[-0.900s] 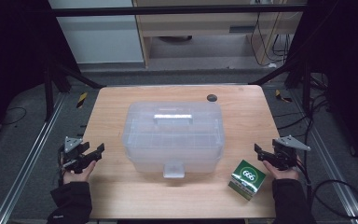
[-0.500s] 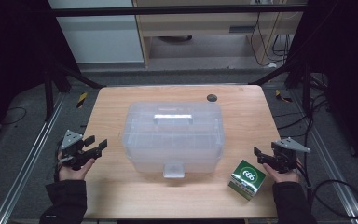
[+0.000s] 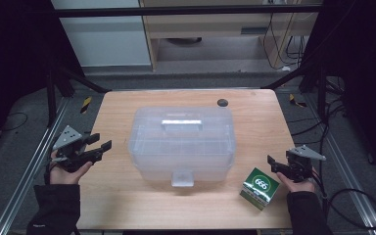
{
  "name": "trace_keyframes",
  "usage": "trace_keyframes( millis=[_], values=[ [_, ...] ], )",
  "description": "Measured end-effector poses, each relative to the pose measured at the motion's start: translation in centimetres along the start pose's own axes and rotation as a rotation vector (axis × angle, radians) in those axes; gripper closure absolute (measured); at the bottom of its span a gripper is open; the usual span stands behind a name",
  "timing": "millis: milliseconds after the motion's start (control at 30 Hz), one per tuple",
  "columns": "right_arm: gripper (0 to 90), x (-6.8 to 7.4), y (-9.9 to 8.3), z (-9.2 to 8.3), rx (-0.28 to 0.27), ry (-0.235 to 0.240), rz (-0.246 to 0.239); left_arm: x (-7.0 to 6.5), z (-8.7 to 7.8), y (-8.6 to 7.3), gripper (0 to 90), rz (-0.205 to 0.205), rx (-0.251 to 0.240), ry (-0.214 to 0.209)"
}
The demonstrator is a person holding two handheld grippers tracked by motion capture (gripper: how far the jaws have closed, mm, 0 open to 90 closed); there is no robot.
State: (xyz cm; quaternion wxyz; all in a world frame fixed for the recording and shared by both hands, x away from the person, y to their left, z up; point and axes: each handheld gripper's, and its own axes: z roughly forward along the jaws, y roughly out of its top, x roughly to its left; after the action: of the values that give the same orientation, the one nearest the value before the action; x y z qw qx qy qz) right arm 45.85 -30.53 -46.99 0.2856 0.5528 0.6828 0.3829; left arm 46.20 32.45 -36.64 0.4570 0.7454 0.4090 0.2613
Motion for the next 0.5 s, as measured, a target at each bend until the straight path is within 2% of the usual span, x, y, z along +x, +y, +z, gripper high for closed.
trace_keyframes(
  millis=[67, 133, 300, 500],
  values=[
    [26.1, -0.1, 0.1, 0.0, -0.001, -0.006, 0.016, -0.1, 0.1, 0.6, 42.7, 0.026, 0.01, -0.01],
    [26.2, -0.1, 0.2, 0.1, -0.004, -0.01, 0.012, -0.2, 0.2, 1.0, 42.6, 0.045, 0.013, -0.016],
    [26.3, 0.0, 0.2, 0.2, -0.001, -0.012, 0.004, -0.9, 0.5, 2.0, 40.1, 0.107, 0.022, -0.065],
    [26.4, 0.0, 0.1, 0.4, 0.013, -0.014, 0.006, -1.6, 0.7, 3.2, 36.6, 0.157, 0.042, -0.116]
  ],
)
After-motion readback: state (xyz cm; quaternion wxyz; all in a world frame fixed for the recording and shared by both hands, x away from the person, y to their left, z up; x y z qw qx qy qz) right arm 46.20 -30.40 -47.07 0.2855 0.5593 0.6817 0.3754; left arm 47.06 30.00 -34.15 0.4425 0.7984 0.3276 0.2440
